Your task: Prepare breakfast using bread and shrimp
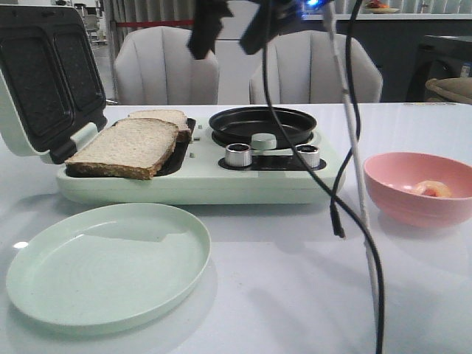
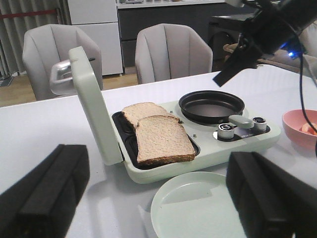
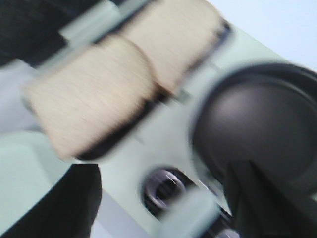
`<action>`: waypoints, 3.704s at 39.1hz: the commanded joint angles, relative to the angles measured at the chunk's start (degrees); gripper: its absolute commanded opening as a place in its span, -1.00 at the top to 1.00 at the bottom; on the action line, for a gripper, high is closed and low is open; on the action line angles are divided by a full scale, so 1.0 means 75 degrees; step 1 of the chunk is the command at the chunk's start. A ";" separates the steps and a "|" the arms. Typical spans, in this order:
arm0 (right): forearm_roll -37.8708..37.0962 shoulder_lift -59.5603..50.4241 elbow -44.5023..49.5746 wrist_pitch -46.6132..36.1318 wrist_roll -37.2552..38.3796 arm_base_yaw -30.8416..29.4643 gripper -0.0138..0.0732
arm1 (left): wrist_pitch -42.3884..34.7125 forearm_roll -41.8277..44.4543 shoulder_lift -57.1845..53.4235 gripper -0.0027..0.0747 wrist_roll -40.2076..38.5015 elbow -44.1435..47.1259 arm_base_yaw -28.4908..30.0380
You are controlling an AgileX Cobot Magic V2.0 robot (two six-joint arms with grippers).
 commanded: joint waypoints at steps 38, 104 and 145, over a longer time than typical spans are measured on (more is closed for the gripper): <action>-0.2258 -0.7739 0.6805 -0.2928 0.3127 -0.0690 -0.71 | -0.0820 -0.0082 -0.0125 -0.67 -0.0038 -0.0197 -0.0057; -0.1869 -1.3563 1.1203 -0.4178 0.3127 -0.0690 -0.71 | -0.1028 -0.1226 0.5601 -0.25 -0.0038 -0.3802 0.0038; -0.1869 -1.3563 1.1203 -0.4178 0.3127 -0.0690 -0.71 | 0.1586 -0.6431 1.1651 -0.25 0.2595 -0.8159 0.4640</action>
